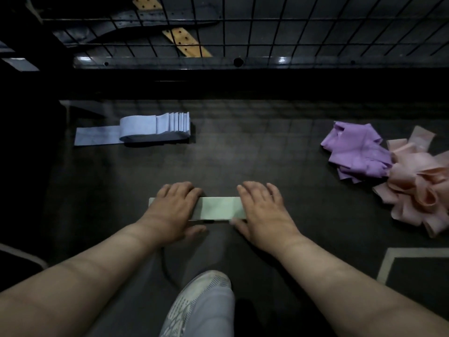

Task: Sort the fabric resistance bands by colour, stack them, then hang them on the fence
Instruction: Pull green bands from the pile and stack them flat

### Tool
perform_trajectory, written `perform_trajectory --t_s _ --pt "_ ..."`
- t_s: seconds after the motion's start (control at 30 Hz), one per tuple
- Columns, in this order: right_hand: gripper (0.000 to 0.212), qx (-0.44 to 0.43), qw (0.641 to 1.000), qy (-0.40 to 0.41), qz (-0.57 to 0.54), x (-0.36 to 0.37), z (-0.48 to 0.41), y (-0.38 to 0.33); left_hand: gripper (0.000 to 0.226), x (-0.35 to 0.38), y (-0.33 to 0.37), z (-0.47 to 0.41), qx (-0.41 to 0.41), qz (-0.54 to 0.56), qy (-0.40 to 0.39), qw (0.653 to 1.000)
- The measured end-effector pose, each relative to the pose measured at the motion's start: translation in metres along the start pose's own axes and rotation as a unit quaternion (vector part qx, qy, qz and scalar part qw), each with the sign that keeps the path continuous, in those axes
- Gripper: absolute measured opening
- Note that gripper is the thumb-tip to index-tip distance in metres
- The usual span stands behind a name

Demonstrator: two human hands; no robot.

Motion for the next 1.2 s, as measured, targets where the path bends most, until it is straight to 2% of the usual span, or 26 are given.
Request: perform_trajectory --t_s 0.03,0.07,0.1,0.17,0.2,0.27,0.4,0.5,0.57,0.63,0.67,0.73,0.8,0.83,0.9,0.97,1.07,1.2 --pt "0.065 0.066 0.995 0.068 -0.042 -0.006 0.007 0.010 0.070 -0.005 -0.005 0.004 -0.043 0.011 0.021 0.999" --pt "0.057 0.147 0.976 0.128 -0.099 -0.010 0.016 0.023 0.064 -0.010 -0.011 0.009 -0.103 0.035 0.051 0.993" --pt "0.050 0.233 0.946 0.155 -0.163 -0.011 0.026 0.036 0.057 -0.014 -0.020 0.015 -0.179 0.070 0.077 0.978" --pt "0.042 0.362 0.885 0.131 -0.262 -0.002 0.039 0.054 0.053 -0.012 -0.038 0.030 -0.344 0.156 0.071 0.923" --pt "0.039 0.390 0.867 0.114 -0.290 0.004 0.043 0.059 0.056 -0.008 -0.044 0.038 -0.412 0.195 0.056 0.888" --pt "0.030 0.393 0.850 0.105 -0.336 0.013 0.047 0.063 0.062 0.005 -0.051 0.052 -0.491 0.261 0.028 0.831" --pt "0.030 0.392 0.826 0.103 -0.391 0.016 0.044 0.057 0.057 0.023 -0.058 0.064 -0.532 0.332 0.020 0.778" --pt "0.028 0.404 0.813 0.112 -0.404 0.015 0.042 0.053 0.064 0.031 -0.063 0.067 -0.570 0.404 0.037 0.715" --pt "0.029 0.413 0.817 0.105 -0.389 0.017 0.041 0.051 0.050 0.032 -0.062 0.069 -0.588 0.469 0.050 0.657" --pt "0.034 0.413 0.844 0.120 -0.322 0.012 0.042 0.050 0.024 0.029 -0.061 0.067 -0.589 0.503 0.053 0.631" --pt "0.036 0.383 0.876 0.145 -0.254 0.004 0.042 0.046 0.019 0.028 -0.061 0.067 -0.592 0.505 0.051 0.626" --pt "0.037 0.235 0.939 0.195 -0.159 -0.007 0.035 0.023 0.026 0.030 -0.062 0.066 -0.599 0.514 0.048 0.612" --pt "0.036 0.092 0.969 0.188 -0.133 -0.009 0.028 -0.012 0.044 0.044 -0.072 0.070 -0.609 0.490 0.047 0.622" --pt "0.036 0.056 0.976 0.167 -0.125 -0.005 0.026 -0.025 0.046 0.056 -0.079 0.073 -0.611 0.476 0.046 0.631" --pt "0.036 0.034 0.988 0.116 -0.092 0.004 0.022 -0.042 0.049 0.055 -0.076 0.073 -0.597 0.483 0.049 0.639" --pt "0.037 0.038 0.994 0.072 -0.072 0.010 0.018 -0.045 0.054 0.027 -0.064 0.067 -0.573 0.474 0.056 0.667" --pt "0.036 0.038 0.996 0.034 -0.068 0.012 0.015 -0.042 0.056 0.005 -0.054 0.065 -0.554 0.457 0.080 0.691" --pt "0.030 0.029 0.996 0.011 -0.088 0.011 0.016 -0.039 0.036 -0.028 -0.032 0.050 -0.494 0.451 0.104 0.736"
Point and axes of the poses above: each hand's wrist, its own z-axis away from the middle knuckle, its own x-axis out of the palm, y = z × x, the point moved 6 cm from there along -z, towards the middle knuckle, and after that the axes turned 4 degrees about y, right-handed, at the moved point
